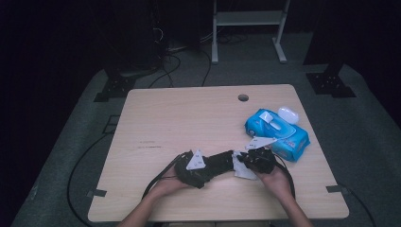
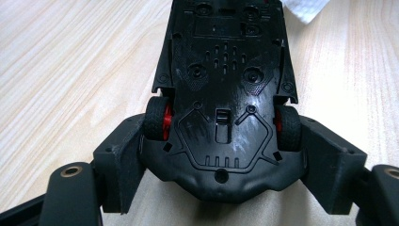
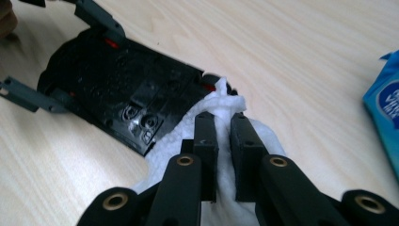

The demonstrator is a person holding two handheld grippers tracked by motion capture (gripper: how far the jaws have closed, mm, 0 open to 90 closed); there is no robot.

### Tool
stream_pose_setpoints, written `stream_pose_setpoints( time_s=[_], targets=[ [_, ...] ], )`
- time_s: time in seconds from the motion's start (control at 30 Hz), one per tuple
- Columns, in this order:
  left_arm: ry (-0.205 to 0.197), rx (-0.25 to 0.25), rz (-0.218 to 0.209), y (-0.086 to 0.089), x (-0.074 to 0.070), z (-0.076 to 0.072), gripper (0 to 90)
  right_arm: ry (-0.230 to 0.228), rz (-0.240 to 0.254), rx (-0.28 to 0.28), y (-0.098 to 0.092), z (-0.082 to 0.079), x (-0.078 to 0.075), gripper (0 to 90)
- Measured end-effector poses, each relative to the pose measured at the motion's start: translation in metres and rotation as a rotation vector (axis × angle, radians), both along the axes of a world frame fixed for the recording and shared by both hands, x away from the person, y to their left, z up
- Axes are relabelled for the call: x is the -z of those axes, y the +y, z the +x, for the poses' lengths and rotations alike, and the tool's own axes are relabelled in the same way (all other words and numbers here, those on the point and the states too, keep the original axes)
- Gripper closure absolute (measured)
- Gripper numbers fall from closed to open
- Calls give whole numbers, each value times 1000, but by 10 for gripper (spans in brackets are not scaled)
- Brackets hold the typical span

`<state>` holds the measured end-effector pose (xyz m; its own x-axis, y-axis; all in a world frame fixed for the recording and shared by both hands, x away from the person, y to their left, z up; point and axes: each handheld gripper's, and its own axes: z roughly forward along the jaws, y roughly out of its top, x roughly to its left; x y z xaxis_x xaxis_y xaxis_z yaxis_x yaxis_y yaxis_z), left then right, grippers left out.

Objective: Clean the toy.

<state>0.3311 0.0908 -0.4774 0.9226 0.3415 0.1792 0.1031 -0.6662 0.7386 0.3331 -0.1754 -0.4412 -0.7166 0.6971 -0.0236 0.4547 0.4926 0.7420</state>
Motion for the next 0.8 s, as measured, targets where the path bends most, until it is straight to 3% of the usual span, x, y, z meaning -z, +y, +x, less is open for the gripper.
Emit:
stream_pose_setpoints(
  time_s=[0.17,0.33,0.4,0.47,0.6,0.67,0.7,0.8],
  targets=[
    [-11,36,15,-7,0,-4,239,-29,10,-41,27,4,-1,822],
    [-3,36,5,-5,0,-4,238,-75,-31,-102,58,0,2,822],
    [-1,34,2,-5,0,-4,238,-73,-35,-104,55,2,2,823],
    [13,30,-16,-5,0,-3,237,-69,-21,-67,43,5,2,823],
    [5,36,1,-6,-1,-3,237,-48,14,-11,31,7,2,825],
    [2,34,1,-6,-1,-3,237,-73,-11,-34,40,4,2,825],
    [3,33,2,-6,-1,-3,237,-57,-4,-61,45,3,2,824],
    [0,31,3,-6,-1,-3,237,-70,-23,-125,63,-3,4,824]
  ],
)
